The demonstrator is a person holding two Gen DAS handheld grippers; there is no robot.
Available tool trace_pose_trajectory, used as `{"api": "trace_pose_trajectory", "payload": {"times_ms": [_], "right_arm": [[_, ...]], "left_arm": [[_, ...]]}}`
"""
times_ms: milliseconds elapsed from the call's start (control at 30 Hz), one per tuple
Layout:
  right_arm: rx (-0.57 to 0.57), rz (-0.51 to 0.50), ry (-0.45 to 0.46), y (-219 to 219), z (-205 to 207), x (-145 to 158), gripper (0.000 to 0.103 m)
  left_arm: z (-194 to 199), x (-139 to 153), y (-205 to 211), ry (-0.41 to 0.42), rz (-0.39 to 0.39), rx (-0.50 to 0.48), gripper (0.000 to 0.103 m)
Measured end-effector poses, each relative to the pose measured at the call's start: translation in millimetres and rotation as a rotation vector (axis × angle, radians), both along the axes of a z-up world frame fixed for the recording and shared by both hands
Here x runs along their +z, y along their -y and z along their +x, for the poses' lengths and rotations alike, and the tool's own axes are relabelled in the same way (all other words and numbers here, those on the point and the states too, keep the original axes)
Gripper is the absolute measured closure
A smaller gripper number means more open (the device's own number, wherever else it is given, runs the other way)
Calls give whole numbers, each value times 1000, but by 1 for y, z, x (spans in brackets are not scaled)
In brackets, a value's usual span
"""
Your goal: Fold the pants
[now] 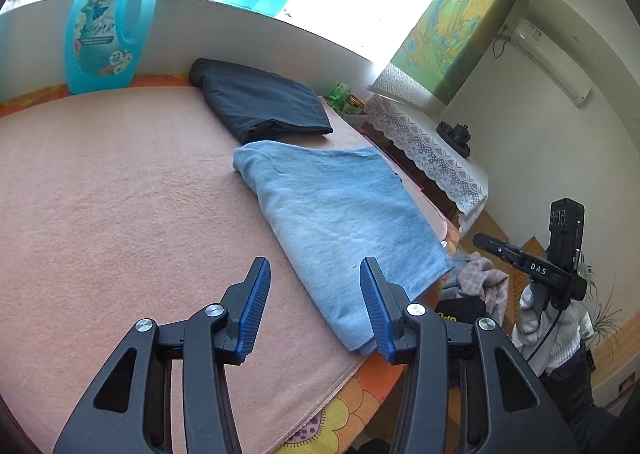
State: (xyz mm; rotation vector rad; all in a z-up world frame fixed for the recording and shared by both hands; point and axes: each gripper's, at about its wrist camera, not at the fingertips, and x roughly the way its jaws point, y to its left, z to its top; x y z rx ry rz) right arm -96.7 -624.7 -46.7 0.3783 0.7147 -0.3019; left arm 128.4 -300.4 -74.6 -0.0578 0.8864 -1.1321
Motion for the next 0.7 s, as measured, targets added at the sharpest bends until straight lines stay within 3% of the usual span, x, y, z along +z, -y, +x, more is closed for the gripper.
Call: {"api": "trace_pose_trajectory", "payload": {"times_ms": [167,300,400,567,700], "right_arm": [[147,-33,13,-68,-14,2,52],[273,-87,-18,-120,9,-5,52],[338,-129,-74,-147,43,-19,46],[423,-188,-183,-174,97,-46,46],[403,-278,-288,-180,121,-68,46]], "left_arm": [[11,11,2,-75,-22,13,58],[31,17,8,-94,-26,40,58],[53,8,11,-160,-28,84,58],[89,-11,28,-215,-7,89,58],[114,-26,52,-228,30,62,58]]}}
